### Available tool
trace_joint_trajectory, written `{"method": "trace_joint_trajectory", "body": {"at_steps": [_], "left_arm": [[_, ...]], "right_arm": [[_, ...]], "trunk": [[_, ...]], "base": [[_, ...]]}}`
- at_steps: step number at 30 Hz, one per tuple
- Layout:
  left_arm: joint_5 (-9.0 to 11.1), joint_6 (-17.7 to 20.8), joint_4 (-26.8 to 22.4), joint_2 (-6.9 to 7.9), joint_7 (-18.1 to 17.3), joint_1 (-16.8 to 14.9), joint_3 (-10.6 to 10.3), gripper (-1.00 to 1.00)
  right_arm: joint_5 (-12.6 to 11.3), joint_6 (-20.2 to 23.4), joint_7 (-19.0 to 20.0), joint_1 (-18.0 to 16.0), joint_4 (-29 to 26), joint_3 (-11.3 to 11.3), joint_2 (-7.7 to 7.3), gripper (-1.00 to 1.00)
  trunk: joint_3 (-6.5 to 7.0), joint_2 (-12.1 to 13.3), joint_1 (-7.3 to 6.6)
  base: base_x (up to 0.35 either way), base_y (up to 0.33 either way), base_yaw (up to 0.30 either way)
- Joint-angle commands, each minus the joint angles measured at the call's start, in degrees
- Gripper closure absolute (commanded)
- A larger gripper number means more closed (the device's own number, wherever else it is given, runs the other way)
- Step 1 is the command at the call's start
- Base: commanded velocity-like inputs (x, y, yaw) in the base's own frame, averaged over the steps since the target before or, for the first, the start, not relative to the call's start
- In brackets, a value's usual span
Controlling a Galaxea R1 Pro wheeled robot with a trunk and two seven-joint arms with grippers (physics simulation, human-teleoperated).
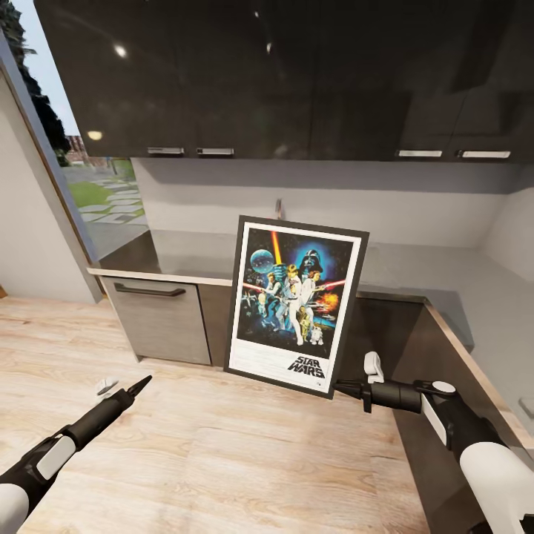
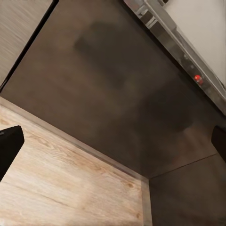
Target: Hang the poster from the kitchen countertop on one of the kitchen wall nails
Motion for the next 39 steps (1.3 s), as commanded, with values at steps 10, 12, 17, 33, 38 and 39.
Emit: {"method": "trace_joint_trajectory", "body": {"at_steps": [10, 12, 17, 33, 38, 39], "left_arm": [[0.5, 0.3, 0.0, 0.03, -0.2, -0.1, -0.2, -1.0], [0.5, 0.3, 0.0, 0.03, -0.2, -0.1, -0.2, -1.0], [0.5, 0.3, 0.0, 0.03, -0.2, 0.0, -0.2, -1.0], [0.7, 0.3, 0.1, 0.03, -0.2, -0.1, -0.2, -1.0], [0.7, 0.3, 0.1, 0.03, -0.2, 0.0, -0.2, -1.0], [0.8, 0.3, 0.1, 0.03, -0.2, 0.0, -0.2, -1.0]], "right_arm": [[-0.1, 0.2, 0.3, -0.1, 0.0, -0.1, 0.0, 1.0], [-0.1, 0.2, 0.3, -0.1, 0.0, -0.1, 0.0, 1.0], [-0.1, 0.2, 0.3, -0.1, 0.0, -0.1, 0.0, 1.0], [-0.2, 0.2, 0.3, -0.1, 0.0, -0.1, 0.0, 1.0], [-0.2, 0.2, 0.3, -0.1, 0.0, -0.1, 0.01, 1.0], [-0.2, 0.2, 0.3, -0.1, 0.0, -0.1, 0.01, 1.0]], "trunk": [[0.43, 1.1, -0.63], [0.43, 1.1, -0.63], [0.43, 1.1, -0.63], [0.43, 1.1, -0.63], [0.43, 1.1, -0.63], [0.43, 1.1, -0.63]], "base": [[0.0, 0.0, 0.0], [0.0, 0.0, 0.0], [0.0, 0.0, 0.0], [0.0, 0.023, 0.0], [0.0, 0.232, 0.0], [0.0, 0.267, 0.009]]}}
